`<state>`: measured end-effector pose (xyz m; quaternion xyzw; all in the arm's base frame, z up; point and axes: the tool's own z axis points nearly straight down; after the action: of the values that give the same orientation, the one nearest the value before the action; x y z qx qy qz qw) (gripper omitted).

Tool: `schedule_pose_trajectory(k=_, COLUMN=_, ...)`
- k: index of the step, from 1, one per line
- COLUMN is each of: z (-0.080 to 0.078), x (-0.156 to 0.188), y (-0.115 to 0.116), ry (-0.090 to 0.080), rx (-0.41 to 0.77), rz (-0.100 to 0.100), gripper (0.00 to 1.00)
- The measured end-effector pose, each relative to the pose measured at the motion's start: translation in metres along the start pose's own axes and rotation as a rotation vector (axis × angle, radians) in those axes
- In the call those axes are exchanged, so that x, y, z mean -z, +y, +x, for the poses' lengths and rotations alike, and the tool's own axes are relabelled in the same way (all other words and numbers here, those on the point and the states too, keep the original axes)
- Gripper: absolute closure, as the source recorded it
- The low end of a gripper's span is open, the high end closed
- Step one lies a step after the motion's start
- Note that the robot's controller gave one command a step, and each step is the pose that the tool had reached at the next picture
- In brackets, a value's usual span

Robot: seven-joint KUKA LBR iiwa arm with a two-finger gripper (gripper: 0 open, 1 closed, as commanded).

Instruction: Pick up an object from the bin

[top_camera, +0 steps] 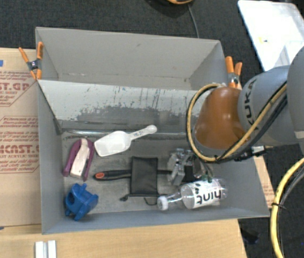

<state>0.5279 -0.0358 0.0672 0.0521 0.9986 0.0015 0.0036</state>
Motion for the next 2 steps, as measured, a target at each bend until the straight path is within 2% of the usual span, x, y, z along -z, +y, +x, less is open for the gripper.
schedule_pose_trajectory(k=1, z=-0.003, x=0.0, y=-0.027, ry=-0.003, rx=0.027, rz=-0.001, gripper=1.0)
schedule_pose_trajectory(k=2, z=-0.005, x=0.101, y=-0.016, ry=0.0, rx=0.039, rz=-0.002, gripper=1.0)
